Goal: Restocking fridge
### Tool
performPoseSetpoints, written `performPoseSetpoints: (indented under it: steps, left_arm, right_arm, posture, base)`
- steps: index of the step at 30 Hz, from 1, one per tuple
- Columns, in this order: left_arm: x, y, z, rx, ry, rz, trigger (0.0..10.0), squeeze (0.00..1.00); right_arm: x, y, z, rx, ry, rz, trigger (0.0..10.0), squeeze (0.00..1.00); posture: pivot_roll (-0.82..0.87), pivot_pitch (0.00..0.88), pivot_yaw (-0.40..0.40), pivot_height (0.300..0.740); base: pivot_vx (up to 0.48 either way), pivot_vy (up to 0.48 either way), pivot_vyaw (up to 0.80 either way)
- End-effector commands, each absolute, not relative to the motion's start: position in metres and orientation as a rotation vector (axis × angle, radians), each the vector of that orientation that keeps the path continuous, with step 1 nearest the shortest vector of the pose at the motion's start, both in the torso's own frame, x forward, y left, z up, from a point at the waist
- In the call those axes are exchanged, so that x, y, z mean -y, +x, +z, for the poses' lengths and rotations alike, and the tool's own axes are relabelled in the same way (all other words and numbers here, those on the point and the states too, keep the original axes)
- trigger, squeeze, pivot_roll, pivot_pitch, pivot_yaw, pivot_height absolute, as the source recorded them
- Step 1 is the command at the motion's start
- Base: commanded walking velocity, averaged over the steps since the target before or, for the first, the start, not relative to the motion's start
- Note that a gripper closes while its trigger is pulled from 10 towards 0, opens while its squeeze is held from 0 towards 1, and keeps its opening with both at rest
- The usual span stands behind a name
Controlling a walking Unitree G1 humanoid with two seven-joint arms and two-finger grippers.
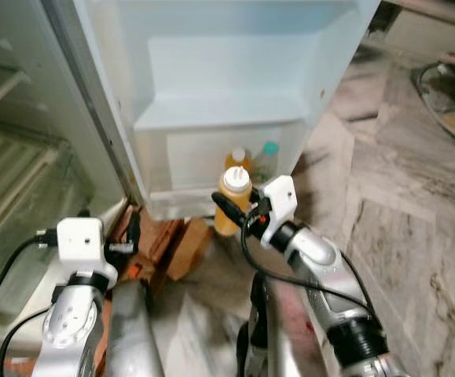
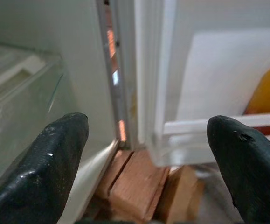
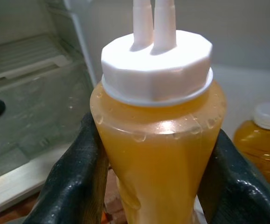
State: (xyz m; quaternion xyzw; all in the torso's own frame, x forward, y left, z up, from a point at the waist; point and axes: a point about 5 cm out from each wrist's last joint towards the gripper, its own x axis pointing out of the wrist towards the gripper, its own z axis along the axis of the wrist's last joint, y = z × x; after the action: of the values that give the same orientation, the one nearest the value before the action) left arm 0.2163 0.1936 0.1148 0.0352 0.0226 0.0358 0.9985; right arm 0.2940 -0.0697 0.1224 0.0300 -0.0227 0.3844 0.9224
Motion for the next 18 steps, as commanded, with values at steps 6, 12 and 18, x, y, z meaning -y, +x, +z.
performPoseSetpoints:
  steps: [6, 12, 18]
  left_arm:
    - [-0.198, 0.199, 0.124, -0.047, 0.113, 0.088, 10.0, 0.00]
    - [-0.199, 0.186, 0.132, -0.056, 0.139, 0.093, 10.0, 0.00]
    - [-0.197, 0.175, 0.144, -0.051, 0.145, 0.081, 10.0, 0.00]
  right_arm:
    - [0.060, 0.304, 0.128, 0.088, -0.002, 0.829, 10.0, 0.00]
    - [0.041, 0.321, 0.148, 0.254, -0.176, 0.780, 10.0, 0.00]
    - [0.021, 0.336, 0.174, 0.404, -0.242, 0.765, 10.0, 0.00]
  posture:
    - [0.18, 0.287, -0.070, 0.478]
    - [0.22, 0.346, -0.064, 0.478]
    - [0.26, 0.389, -0.069, 0.478]
  base:
    - [0.000, 0.000, 0.00]
    - [0.000, 0.000, 0.00]
    - [0.000, 0.000, 0.00]
